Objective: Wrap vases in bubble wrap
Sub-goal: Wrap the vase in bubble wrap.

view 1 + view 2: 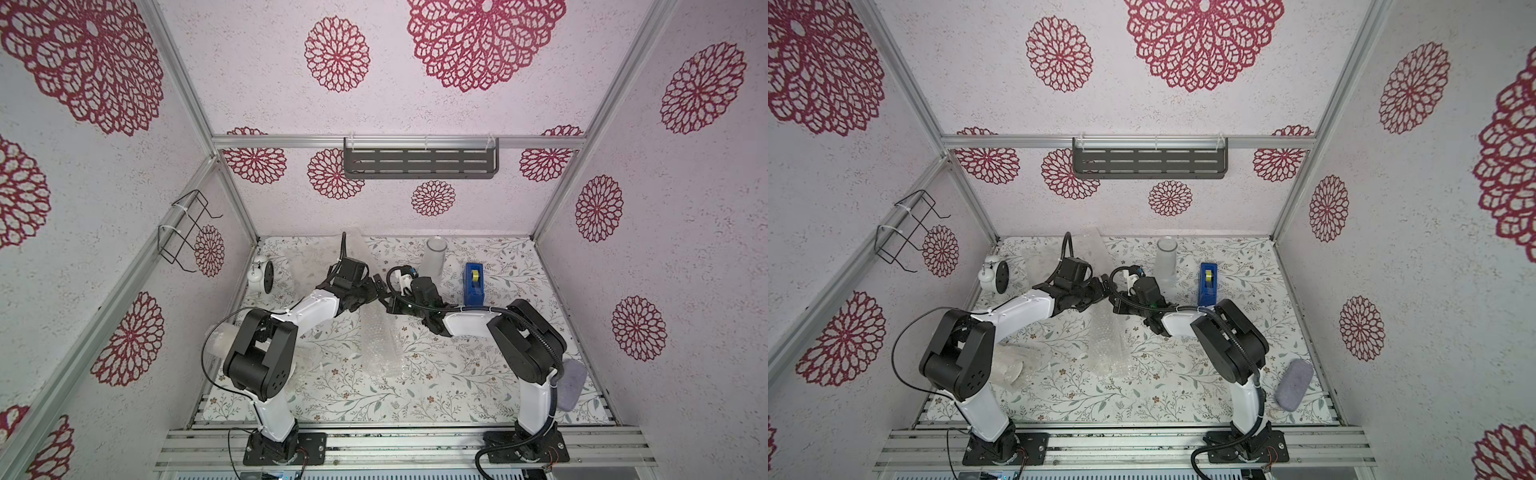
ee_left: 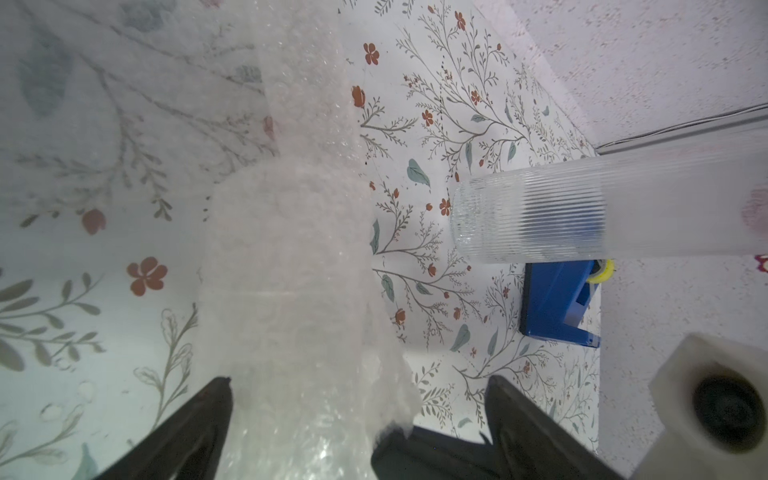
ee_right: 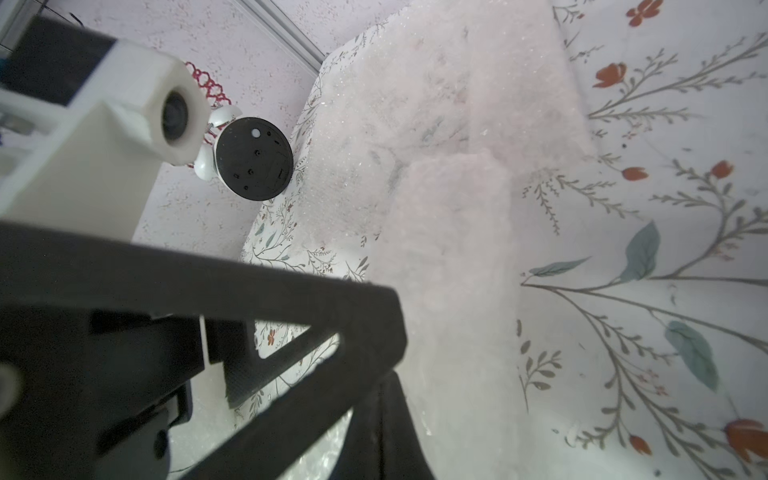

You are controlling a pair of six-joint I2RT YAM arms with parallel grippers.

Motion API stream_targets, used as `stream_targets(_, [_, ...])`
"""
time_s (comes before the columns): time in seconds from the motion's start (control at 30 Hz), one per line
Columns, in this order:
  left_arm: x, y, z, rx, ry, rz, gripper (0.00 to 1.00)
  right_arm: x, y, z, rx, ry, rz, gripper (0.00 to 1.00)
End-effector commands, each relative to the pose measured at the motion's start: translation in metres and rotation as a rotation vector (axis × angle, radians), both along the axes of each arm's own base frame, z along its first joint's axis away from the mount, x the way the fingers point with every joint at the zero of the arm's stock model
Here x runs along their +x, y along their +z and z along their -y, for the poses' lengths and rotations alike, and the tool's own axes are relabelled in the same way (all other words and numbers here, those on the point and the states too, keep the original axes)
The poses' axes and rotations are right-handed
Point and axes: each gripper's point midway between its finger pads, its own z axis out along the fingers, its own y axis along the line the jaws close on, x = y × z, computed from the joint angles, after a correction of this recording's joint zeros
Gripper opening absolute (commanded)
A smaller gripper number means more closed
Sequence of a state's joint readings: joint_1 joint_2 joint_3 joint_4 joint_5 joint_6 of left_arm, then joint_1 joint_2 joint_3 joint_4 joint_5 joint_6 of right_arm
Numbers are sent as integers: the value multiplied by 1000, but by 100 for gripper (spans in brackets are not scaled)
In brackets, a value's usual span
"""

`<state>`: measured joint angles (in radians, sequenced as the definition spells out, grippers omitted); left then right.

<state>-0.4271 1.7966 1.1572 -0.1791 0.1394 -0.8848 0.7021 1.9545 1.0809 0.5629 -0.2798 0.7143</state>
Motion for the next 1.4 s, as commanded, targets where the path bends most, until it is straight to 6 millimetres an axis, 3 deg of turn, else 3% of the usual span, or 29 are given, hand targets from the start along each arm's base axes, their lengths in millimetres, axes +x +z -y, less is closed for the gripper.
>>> stream_targets(0.0, [-1,-22,-6,28,24,-71,86,4,14,-7,14,4,53,0])
stream_targets(0.13, [1,-33,-10,65,40,-101,73,4,15,-9,17,5,58,0])
stream_targets(0.47, [-2,-48,-18,135,50,-140,55,5,19,-8,5,-1,59,0])
stream_targets(0.7, [-5,-62,-23,171,47,-168,49,-3,43,10,-38,-17,89,24])
stream_targets(0.8, [-6,-65,-23,176,47,-176,48,-8,46,24,-55,-40,98,29])
stream_targets(1.0, [-5,-64,-23,171,47,-172,47,-4,16,73,-153,-178,59,33])
stream_targets(1.13, [-5,-64,-21,168,45,-173,47,-9,-11,95,-212,-237,3,40])
stream_targets(1.23, [-6,-64,-22,175,44,-175,47,-13,-30,101,-224,-253,-55,41])
stream_targets(1.37, [-8,-65,-20,185,41,-176,47,-12,-44,86,-164,-197,-103,41])
